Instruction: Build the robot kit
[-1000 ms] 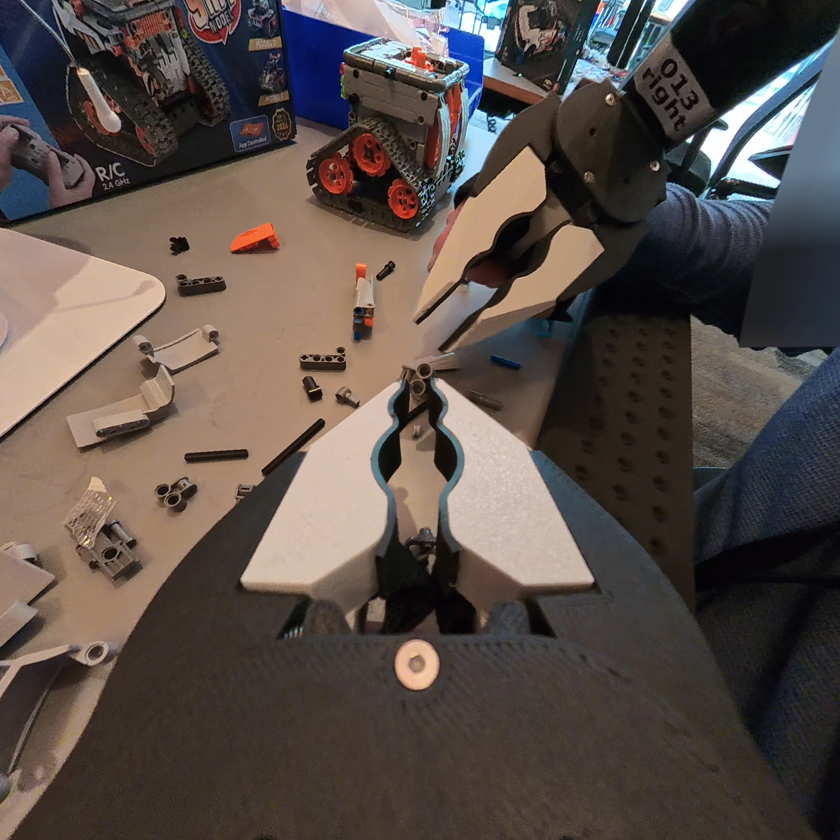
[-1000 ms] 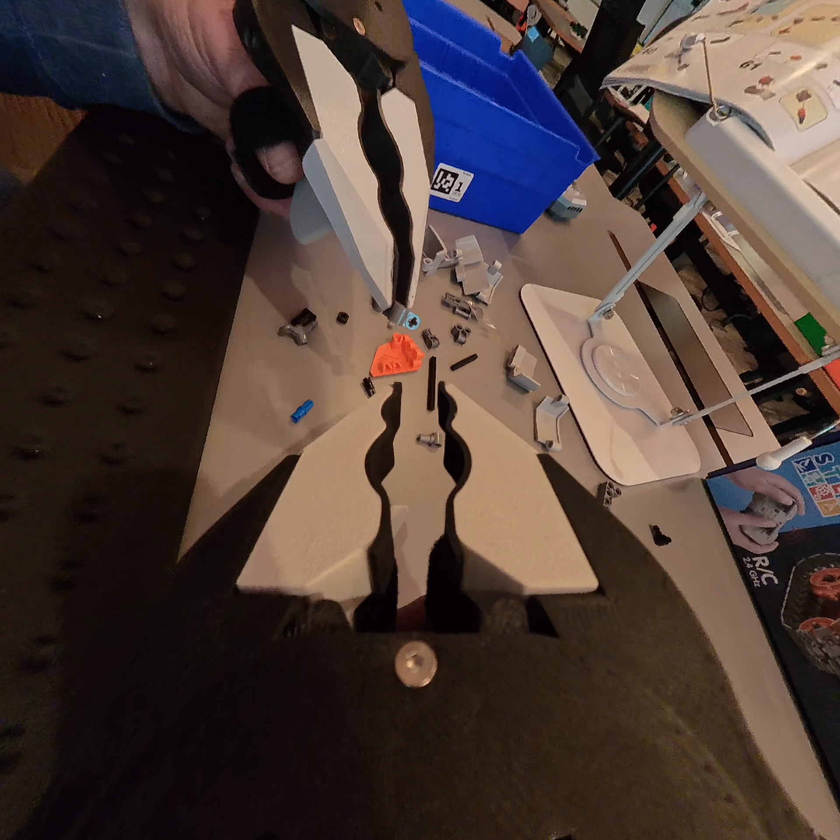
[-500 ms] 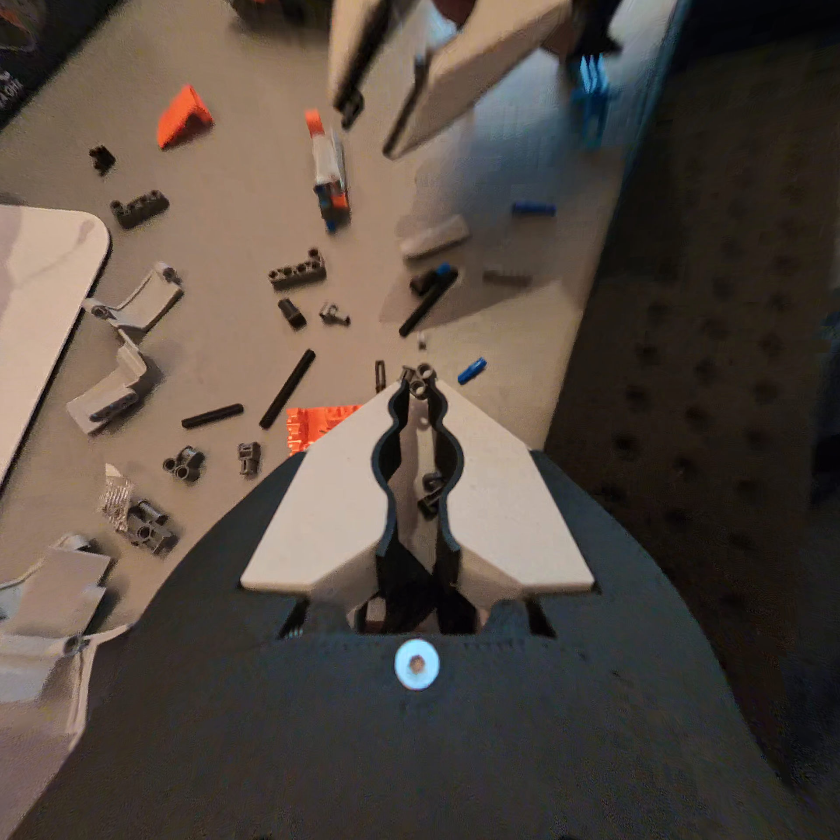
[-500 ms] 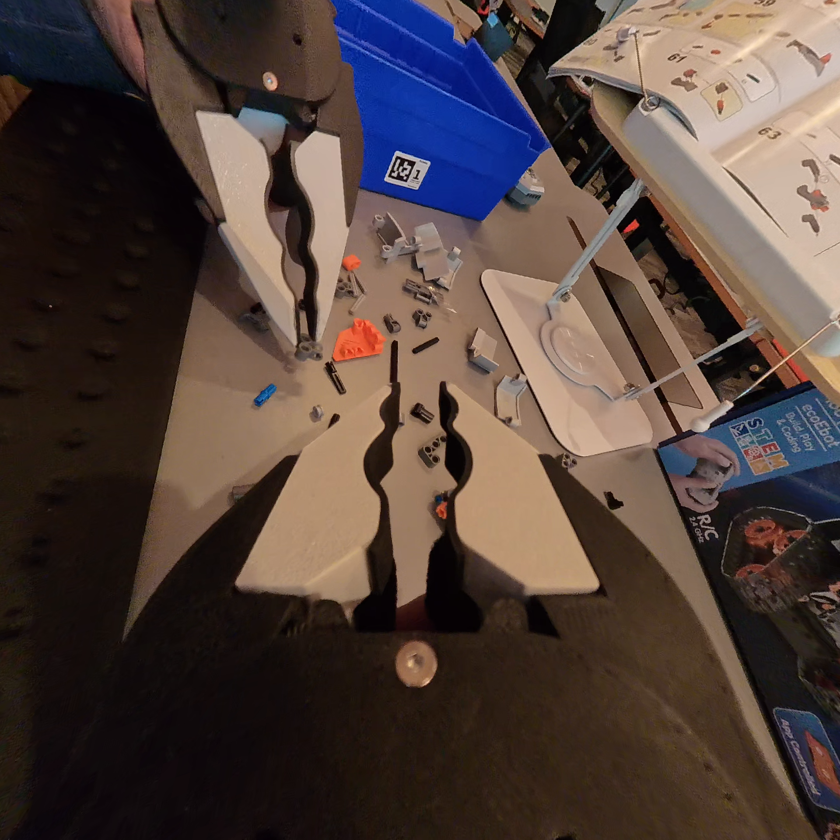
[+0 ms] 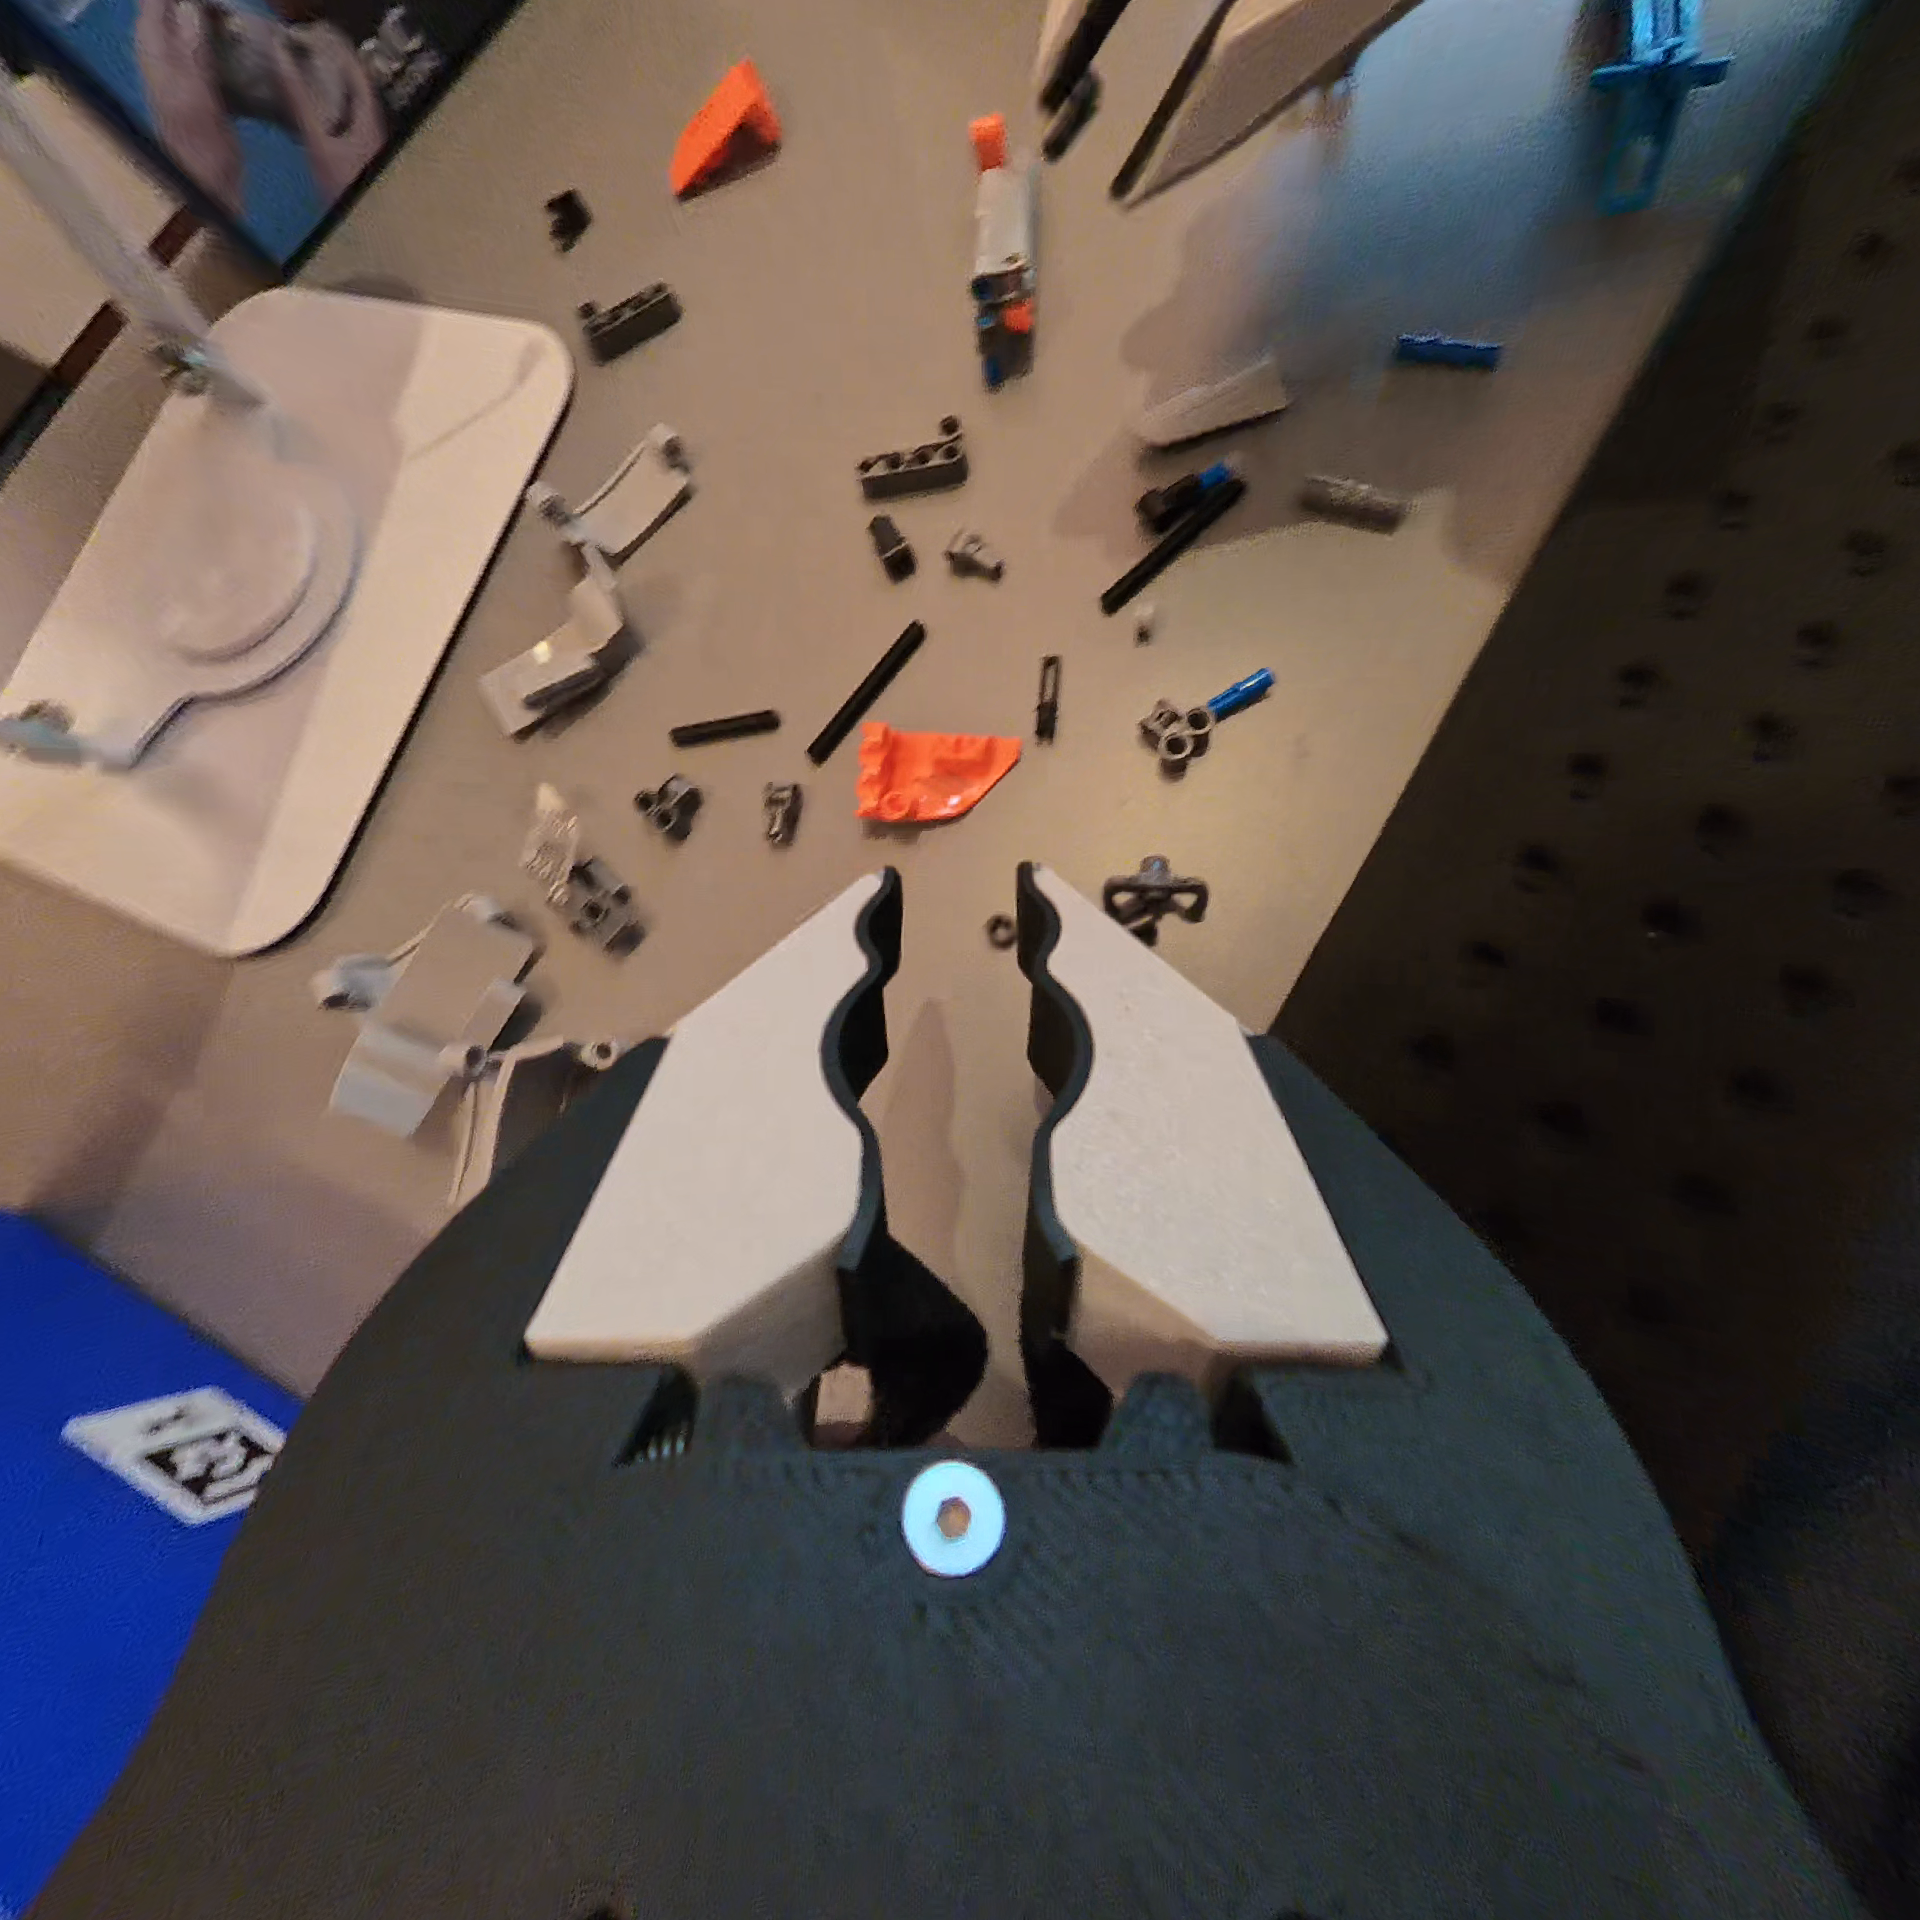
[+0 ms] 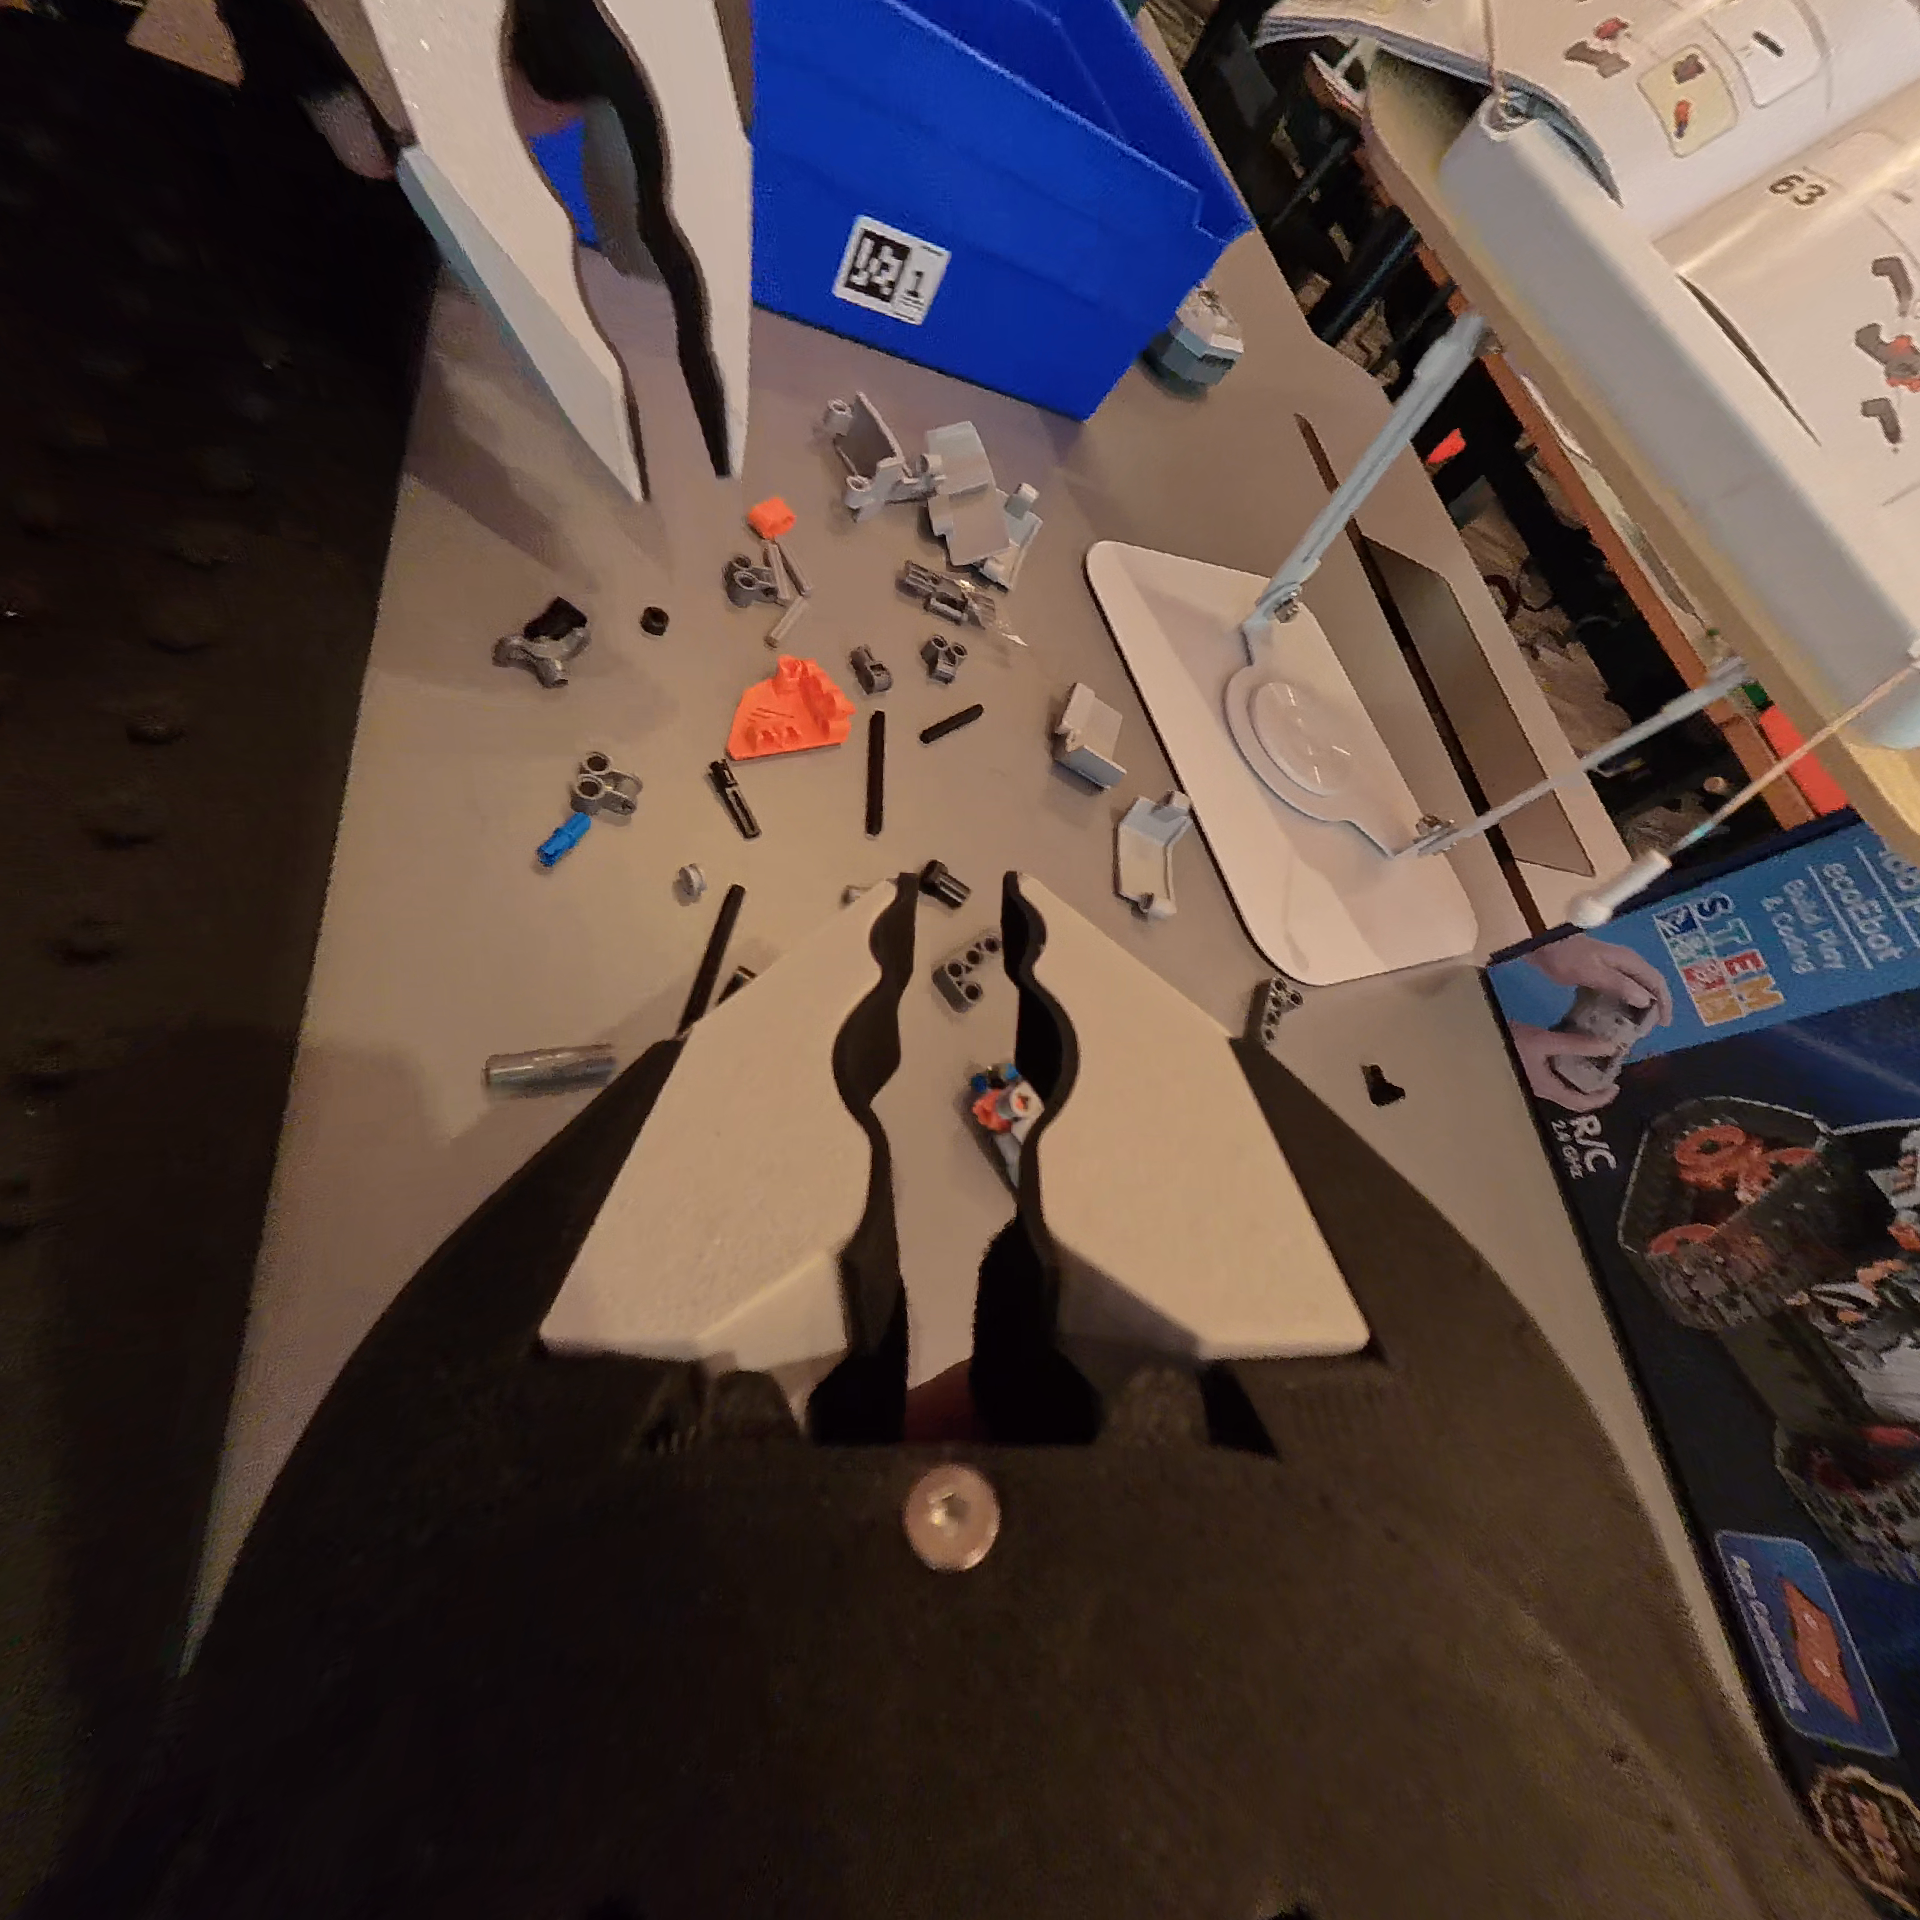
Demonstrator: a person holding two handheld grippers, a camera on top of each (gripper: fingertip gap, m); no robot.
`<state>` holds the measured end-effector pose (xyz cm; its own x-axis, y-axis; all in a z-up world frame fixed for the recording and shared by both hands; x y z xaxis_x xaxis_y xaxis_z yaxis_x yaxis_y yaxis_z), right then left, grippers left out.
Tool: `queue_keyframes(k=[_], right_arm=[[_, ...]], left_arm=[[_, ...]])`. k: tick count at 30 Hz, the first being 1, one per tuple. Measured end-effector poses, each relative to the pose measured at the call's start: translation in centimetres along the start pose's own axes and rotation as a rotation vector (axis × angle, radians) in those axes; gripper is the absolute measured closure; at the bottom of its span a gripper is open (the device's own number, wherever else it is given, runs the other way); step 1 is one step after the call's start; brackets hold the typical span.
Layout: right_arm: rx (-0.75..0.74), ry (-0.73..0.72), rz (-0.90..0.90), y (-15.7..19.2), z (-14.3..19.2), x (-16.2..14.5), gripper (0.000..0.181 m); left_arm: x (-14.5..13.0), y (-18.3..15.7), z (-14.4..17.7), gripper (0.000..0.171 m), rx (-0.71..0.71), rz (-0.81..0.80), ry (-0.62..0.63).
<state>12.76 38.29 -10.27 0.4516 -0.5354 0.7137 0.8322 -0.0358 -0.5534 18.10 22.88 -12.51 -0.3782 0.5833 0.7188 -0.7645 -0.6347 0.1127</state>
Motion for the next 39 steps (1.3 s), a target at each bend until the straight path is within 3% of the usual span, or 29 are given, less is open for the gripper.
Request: queue_keyframes(k=[5, 11, 13, 22, 31, 39], right_arm=[[-0.086, 0.011, -0.062, -2.6, 1.5, -1.0, 0.168], [-0.072, 0.0, -0.113, -2.7, 1.4, -1.1, 0.169], [-0.05, 0.009, -0.093, -2.1, 1.0, -1.0, 0.169], [-0.025, 0.01, -0.058, -1.1, 0.6, -0.5, 0.169], [-0.02, -0.004, -0.054, -0.9, 0.8, -0.1, 0.169], [0.002, -0.012, -0.06, -0.5, 0.5, 0.0, 0.169]], left_arm=[[-1.1, 0.0, 0.7, 0.149, 0.064, 0.015, 0.033], [-3.2, 3.8, -0.2, 0.142, 0.406, 0.013, 0.157], [-3.6, 4.2, -1.1, 0.139, 0.441, 0.024, 0.182], [-4.4, 5.3, -2.1, 0.158, 0.394, 0.176, 0.176], [-4.5, 4.6, -1.8, 0.159, 0.374, 0.129, 0.149], [-1.9, 3.0, -0.9, 0.159, 0.309, 0.097, -0.021]])
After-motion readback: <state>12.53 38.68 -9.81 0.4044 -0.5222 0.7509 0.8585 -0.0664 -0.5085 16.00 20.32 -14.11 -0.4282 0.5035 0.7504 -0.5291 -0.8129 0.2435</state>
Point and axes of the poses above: each gripper's, where its closed fingertips meet, z back along the fingers, x out of its top, y = z × x across the jaws, the point moved 3 cm from there along z, back along the fingers, and after that the axes turned 7 degrees about z, right-handed, at the moved point
